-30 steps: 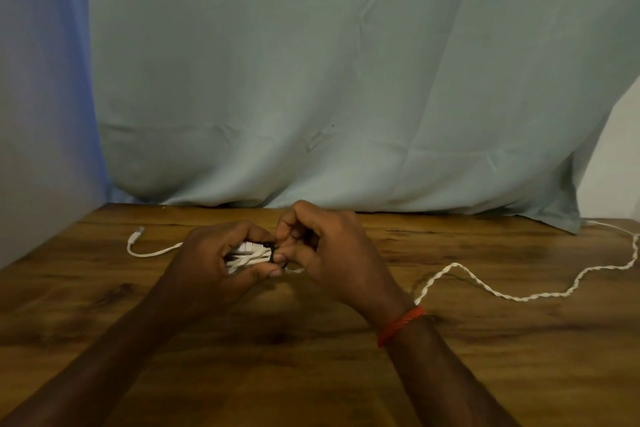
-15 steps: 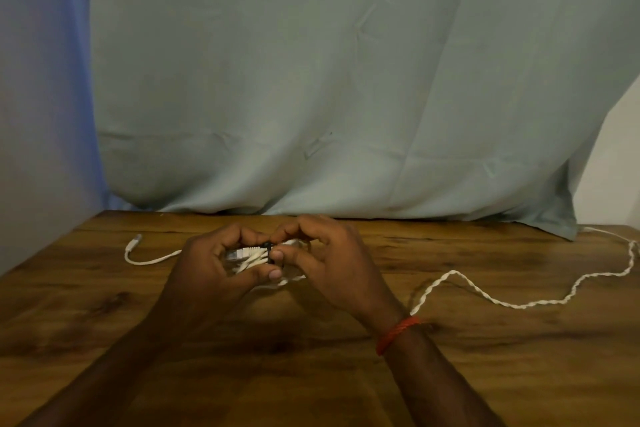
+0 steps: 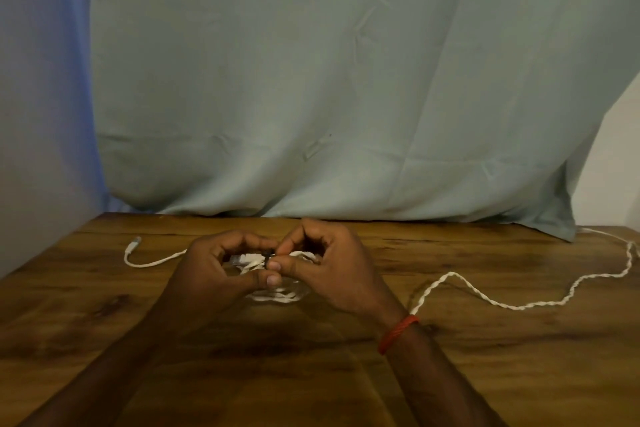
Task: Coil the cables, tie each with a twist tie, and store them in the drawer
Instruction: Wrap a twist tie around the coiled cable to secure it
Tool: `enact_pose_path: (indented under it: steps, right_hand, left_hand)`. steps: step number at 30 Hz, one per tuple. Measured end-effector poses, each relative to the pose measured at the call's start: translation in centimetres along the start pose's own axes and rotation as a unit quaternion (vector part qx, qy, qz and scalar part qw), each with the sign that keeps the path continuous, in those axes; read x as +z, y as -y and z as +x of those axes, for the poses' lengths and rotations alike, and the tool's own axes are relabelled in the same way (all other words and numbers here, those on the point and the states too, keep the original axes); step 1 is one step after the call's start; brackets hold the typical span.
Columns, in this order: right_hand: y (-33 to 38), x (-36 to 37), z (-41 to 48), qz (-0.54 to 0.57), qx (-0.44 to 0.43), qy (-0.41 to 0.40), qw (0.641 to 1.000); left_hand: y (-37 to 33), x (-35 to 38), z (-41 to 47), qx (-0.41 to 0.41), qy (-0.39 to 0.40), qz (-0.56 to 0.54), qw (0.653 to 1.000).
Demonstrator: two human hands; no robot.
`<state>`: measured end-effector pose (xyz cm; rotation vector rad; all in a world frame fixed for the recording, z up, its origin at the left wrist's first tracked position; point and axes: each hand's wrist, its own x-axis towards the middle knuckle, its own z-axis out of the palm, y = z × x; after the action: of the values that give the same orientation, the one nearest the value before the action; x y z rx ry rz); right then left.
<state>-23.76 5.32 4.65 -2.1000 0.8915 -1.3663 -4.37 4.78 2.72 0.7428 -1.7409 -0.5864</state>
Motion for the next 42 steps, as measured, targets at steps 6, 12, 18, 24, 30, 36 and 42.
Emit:
enact_pose_path:
  steps: [6,12,18,24,30,36,42]
  right_hand:
    - [-0.1,0.5,0.0,-0.115,-0.065,0.01,0.991]
    - [-0.5,0.9,-0.2,-0.167,-0.086,0.023,0.982]
    - [-0.7,1.1,-0.1,-0.186,-0.093,0.022,0.978]
    - [-0.8,1.4,-0.2,-0.195,-0.107,0.042,0.974]
    - [-1.1,1.7,-0.2,-0.229,-0.119,0.071,0.964]
    - [-0.7,1.3,-0.2,-0.142,-0.076,0.037,0.986]
    - [-0.5,1.7,-0.3,-0.073,-0.025,0.026,0.997]
  left_hand:
    - [0.3,-1.1,0.4,-0.023,0.006,-0.059,0.998]
    - [0.9,-1.8,0.7,-0.06,0.07,-0.017,0.996]
    - [1.1,-2.0,0.9,-0.072,0.101,-0.024,0.992]
    - [1.3,-2.5,1.0,-0.079,0.115,0.025,0.99]
    - [1.3,-1.9,0.7,0.027,0.1,0.242,0.965]
    - [1.9,-1.5,0.5,0.085,0.087,0.234,0.965]
    - [1.1,-1.6,0.7,0.086,-0.028,0.216,0.972]
